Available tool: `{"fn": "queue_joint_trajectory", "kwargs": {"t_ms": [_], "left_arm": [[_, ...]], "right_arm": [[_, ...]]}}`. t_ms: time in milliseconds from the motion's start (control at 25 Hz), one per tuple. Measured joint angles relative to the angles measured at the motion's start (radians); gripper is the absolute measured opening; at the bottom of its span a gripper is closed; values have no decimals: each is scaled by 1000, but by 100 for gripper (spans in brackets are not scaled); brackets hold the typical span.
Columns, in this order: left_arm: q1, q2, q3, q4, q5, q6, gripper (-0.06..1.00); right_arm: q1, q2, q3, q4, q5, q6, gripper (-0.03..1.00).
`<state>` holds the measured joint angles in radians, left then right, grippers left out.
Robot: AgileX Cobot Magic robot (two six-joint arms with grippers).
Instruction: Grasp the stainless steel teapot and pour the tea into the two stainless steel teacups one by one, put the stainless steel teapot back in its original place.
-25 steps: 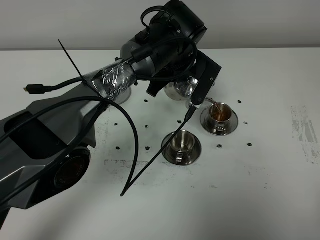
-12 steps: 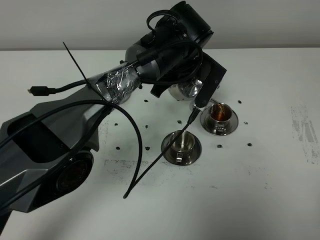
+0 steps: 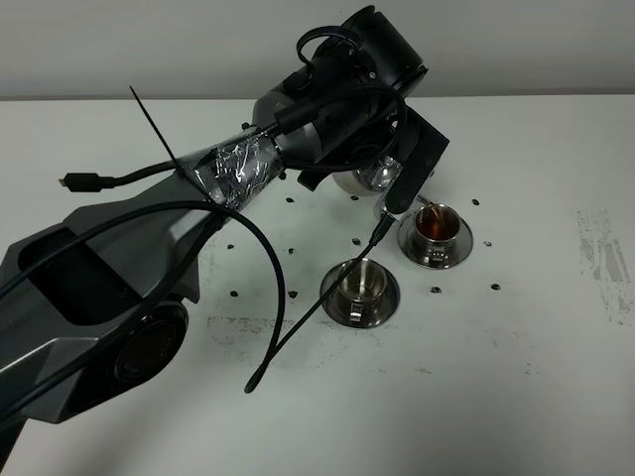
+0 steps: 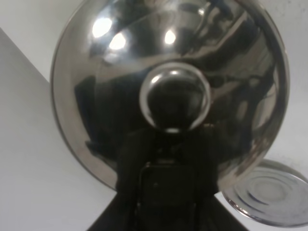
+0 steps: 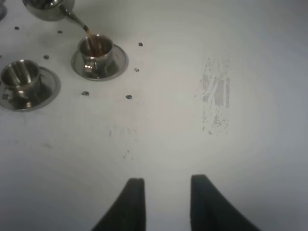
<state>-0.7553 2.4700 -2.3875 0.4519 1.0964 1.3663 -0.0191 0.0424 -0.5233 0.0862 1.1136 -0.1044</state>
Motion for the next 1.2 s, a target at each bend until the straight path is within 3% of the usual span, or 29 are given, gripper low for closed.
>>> {"fn": "queue_joint_trajectory", "kwargs": {"t_ms": [1200], "left_arm": [[-13, 11, 0, 55, -24, 2, 20]], "right_arm": [[0, 0, 0, 0, 0, 0, 23]]}}
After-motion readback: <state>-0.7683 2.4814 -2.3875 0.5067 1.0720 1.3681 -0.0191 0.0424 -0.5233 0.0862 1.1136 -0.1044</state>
